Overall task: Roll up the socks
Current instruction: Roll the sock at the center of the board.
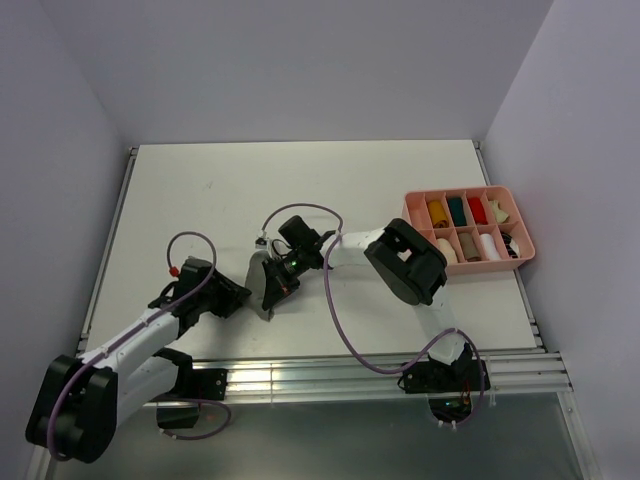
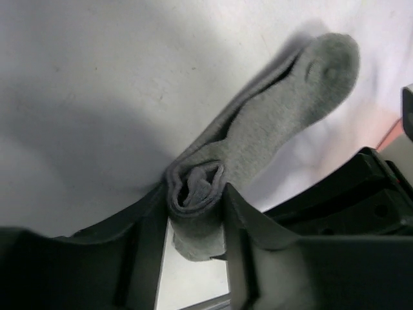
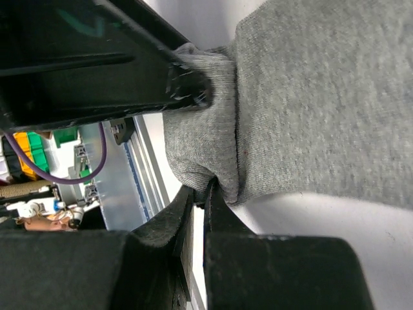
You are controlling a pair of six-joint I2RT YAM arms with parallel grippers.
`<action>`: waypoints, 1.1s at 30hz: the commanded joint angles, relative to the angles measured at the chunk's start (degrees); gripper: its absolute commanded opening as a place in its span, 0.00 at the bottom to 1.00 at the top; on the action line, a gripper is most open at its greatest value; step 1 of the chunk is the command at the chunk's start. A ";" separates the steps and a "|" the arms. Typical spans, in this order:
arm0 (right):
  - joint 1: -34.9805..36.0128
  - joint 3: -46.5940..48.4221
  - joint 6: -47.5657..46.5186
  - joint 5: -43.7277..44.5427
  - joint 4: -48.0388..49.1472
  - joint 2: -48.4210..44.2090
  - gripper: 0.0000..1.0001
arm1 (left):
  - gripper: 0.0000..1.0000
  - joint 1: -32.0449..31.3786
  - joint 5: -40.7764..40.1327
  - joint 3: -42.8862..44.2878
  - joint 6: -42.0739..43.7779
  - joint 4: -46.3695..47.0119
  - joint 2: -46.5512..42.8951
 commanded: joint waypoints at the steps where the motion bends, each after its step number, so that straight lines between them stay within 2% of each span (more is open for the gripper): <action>1: 1.28 -1.35 -0.69 6.88 -0.74 3.12 0.00 | 0.40 -0.09 -2.43 0.46 1.91 -1.94 4.38; 4: 1.19 -2.67 -0.16 8.27 0.05 2.16 0.01 | 0.22 -0.09 -2.79 2.74 3.84 -3.18 9.04; 5: 1.19 -3.20 -0.16 8.72 0.93 1.72 0.03 | 0.18 -0.09 -3.23 4.49 5.41 -3.61 11.83; 6: 1.19 -3.73 0.10 9.24 1.55 0.67 0.05 | 0.10 -0.09 -3.23 5.64 6.56 -3.70 13.60; 7: 1.19 -5.13 0.28 10.90 2.77 -0.04 0.13 | 0.07 -0.09 -3.32 6.87 7.79 -4.05 15.36; 9: 1.19 -6.89 0.54 13.02 3.48 -3.01 0.17 | 0.01 -0.09 -3.84 11.78 11.91 -6.15 20.98; 10: 1.19 -8.90 0.72 15.81 6.53 -4.25 0.23 | 0.01 -0.09 -4.02 15.63 13.41 -7.30 23.00; 12: 1.19 -11.19 0.55 19.16 8.49 -8.73 0.27 | 0.00 -0.09 -4.63 20.04 17.72 -12.28 29.59; 14: 1.28 -15.06 0.19 26.10 11.91 -12.51 0.36 | 0.01 -0.09 -5.25 26.64 20.79 -15.64 35.64; 20: 4.95 -22.28 -4.89 47.28 15.00 -28.06 0.53 | 0.00 -0.52 -5.69 36.67 25.02 -22.51 41.91; 22: 6.80 -22.45 -6.22 54.31 14.56 -29.05 0.59 | 0.01 -1.14 -5.87 39.12 25.64 -24.26 42.62; 24: 9.18 -20.80 -7.71 58.97 12.73 -28.17 0.59 | 0.00 -1.49 -5.87 40.45 26.26 -25.41 43.76; 29: 14.09 -18.15 -12.63 65.75 12.80 -26.85 0.63 | 0.00 -2.37 -8.15 43.70 27.31 -28.05 45.87; 30: 15.15 -17.45 -13.60 69.50 12.71 -26.50 0.67 | 0.00 -2.46 -8.41 44.05 27.40 -28.31 46.05; 33: 18.84 -14.90 -17.55 73.14 13.58 -24.48 0.70 | 0.00 -2.81 -8.50 45.20 27.93 -29.45 47.02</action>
